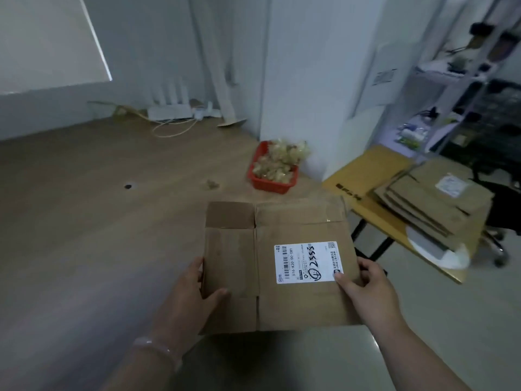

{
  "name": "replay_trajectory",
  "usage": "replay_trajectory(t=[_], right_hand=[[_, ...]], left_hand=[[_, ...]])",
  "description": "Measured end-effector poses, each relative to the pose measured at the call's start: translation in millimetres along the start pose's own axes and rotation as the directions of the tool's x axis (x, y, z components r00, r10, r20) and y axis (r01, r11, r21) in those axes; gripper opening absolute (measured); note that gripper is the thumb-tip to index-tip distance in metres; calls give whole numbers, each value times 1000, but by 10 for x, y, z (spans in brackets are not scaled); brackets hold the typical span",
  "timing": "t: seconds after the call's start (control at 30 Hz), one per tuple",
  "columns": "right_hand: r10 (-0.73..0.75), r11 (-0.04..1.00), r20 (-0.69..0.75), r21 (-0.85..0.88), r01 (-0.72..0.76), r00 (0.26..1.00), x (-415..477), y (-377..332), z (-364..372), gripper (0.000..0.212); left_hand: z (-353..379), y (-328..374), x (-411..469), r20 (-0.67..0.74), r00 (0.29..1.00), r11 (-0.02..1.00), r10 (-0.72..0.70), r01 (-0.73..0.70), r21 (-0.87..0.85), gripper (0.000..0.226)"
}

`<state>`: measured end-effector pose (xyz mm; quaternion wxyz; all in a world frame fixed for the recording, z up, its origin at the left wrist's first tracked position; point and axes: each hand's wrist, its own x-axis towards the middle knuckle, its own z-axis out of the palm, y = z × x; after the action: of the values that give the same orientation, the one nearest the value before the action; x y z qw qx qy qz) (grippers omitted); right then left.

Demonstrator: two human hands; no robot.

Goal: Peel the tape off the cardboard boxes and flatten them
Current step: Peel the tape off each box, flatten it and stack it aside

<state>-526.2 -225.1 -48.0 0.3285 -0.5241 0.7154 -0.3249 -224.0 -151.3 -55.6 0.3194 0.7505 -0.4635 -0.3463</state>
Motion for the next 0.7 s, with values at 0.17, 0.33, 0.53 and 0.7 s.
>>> replay_trajectory(t=[0.17, 0.33, 0.53, 0.7], right_hand=[[35, 996, -149, 81, -23, 988, 239, 542, -1149, 50], [55, 992, -258, 124, -23, 964, 636, 1101, -2367, 44], [85, 994, -301, 96, -58, 950, 1261, 1597, -3401, 46], [71, 996, -275, 69, -53, 959, 1915, 1831, -3726, 49]], left_hand=[[997, 918, -68, 27, 993, 991, 115, -117, 66, 80], [2158, 1781, -144, 109, 972, 971, 206, -217, 101, 82], [3237, 2592, -78, 202, 952, 971, 230, -237, 9, 87], [3773, 2935, 219, 212, 952, 974, 220, -227, 6, 85]])
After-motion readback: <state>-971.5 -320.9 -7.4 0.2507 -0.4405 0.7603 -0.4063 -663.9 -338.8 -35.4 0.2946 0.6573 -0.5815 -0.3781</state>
